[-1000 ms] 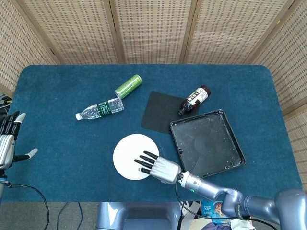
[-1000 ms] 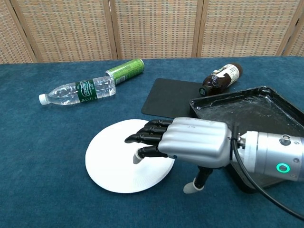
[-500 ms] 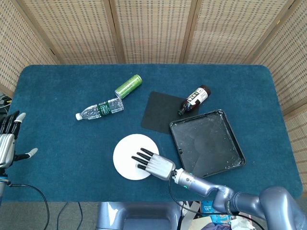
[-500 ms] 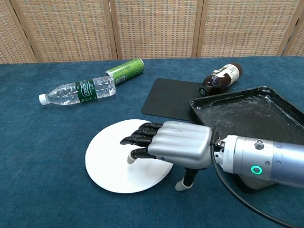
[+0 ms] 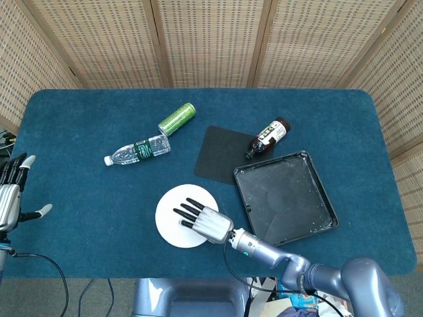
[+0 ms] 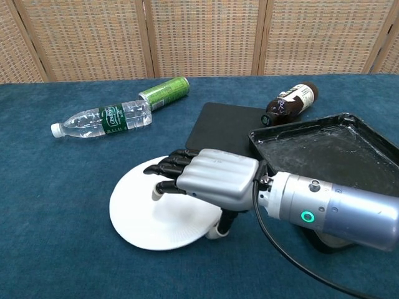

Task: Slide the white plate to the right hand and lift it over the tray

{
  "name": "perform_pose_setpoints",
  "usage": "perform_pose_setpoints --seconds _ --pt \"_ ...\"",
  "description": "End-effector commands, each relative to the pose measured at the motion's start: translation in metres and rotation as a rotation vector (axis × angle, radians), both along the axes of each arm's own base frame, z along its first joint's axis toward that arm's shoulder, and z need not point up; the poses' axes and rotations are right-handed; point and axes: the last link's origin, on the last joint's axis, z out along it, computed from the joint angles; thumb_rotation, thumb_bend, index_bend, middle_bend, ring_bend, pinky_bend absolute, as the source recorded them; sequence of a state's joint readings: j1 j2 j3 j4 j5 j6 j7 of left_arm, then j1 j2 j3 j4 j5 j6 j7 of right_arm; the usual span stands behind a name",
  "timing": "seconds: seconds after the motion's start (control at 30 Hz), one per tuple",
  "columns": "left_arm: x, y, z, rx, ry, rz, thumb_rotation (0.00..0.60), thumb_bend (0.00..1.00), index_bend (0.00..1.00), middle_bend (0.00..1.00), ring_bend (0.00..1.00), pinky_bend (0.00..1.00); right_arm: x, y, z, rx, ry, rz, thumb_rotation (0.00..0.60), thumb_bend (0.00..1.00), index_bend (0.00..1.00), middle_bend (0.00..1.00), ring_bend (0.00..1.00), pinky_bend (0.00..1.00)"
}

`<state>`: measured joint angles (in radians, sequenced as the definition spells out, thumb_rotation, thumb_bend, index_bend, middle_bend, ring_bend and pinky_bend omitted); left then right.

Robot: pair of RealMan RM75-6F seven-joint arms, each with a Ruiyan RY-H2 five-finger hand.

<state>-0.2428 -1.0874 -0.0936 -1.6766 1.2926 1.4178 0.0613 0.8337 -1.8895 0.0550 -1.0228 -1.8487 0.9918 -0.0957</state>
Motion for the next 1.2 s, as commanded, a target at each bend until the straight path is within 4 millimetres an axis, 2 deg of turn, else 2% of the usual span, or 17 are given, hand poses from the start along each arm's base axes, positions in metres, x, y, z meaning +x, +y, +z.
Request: perform_pose_setpoints --seconds 0.03,0.13,0.27,0.33,0.5,0.57,0.67,0.9,1.0,1.07,1.2 --pt "-0.001 0.000 0.001 0.000 -0.004 0.003 0.600 0.00 0.00 0.00 0.00 0.00 0.005 -0.004 0.000 -0.025 -0.029 -0.007 0.600 0.35 0.21 0.00 0.00 0.00" --pt "-0.001 0.000 0.001 -0.001 -0.009 0.007 0.600 0.00 0.00 0.00 0.00 0.00 0.006 -0.008 0.000 -0.039 -0.049 -0.024 0.600 0.44 0.21 0.00 0.00 0.00" --pt "-0.001 0.000 0.001 -0.002 -0.013 0.007 0.600 0.00 0.00 0.00 0.00 0.00 0.006 -0.010 0.000 -0.044 -0.057 -0.033 0.600 0.46 0.24 0.00 0.00 0.00" --pt "-0.001 0.000 0.001 -0.004 -0.015 0.006 0.600 0.00 0.00 0.00 0.00 0.00 0.006 -0.011 -0.001 -0.045 -0.053 -0.030 0.600 0.46 0.31 0.00 0.00 0.00" --pt "-0.001 0.000 0.001 -0.004 -0.019 0.005 0.600 0.00 0.00 0.00 0.00 0.00 0.006 -0.010 0.000 -0.046 -0.062 -0.024 0.600 0.48 0.58 0.00 0.00 0.00" --pt "-0.001 0.000 0.002 -0.004 -0.021 0.006 0.600 0.00 0.00 0.00 0.00 0.00 0.006 -0.011 0.001 -0.051 -0.071 -0.019 0.600 0.52 0.62 0.00 0.00 0.00" --pt "0.000 -0.001 0.001 -0.008 -0.023 0.006 0.600 0.00 0.00 0.00 0.00 0.00 0.005 -0.012 0.002 -0.062 -0.080 -0.017 0.600 0.56 0.65 0.00 0.00 0.00" --pt "0.000 -0.002 0.001 -0.009 -0.025 0.006 0.600 0.00 0.00 0.00 0.00 0.00 0.006 -0.014 0.010 -0.073 -0.114 -0.004 0.600 0.56 0.65 0.00 0.00 0.00" --pt "0.000 -0.002 0.001 -0.010 -0.027 0.004 0.600 0.00 0.00 0.00 0.00 0.00 0.011 -0.019 0.023 -0.093 -0.175 0.008 0.600 0.56 0.65 0.00 0.00 0.00" --pt "0.001 -0.002 0.001 -0.011 -0.027 0.002 0.600 0.00 0.00 0.00 0.00 0.00 0.014 -0.026 0.039 -0.120 -0.233 0.010 0.600 0.56 0.65 0.00 0.00 0.00" --pt "-0.001 -0.003 0.000 -0.013 -0.024 0.002 0.600 0.00 0.00 0.00 0.00 0.00 0.014 -0.043 0.083 -0.207 -0.335 0.005 0.600 0.56 0.65 0.00 0.00 0.00"
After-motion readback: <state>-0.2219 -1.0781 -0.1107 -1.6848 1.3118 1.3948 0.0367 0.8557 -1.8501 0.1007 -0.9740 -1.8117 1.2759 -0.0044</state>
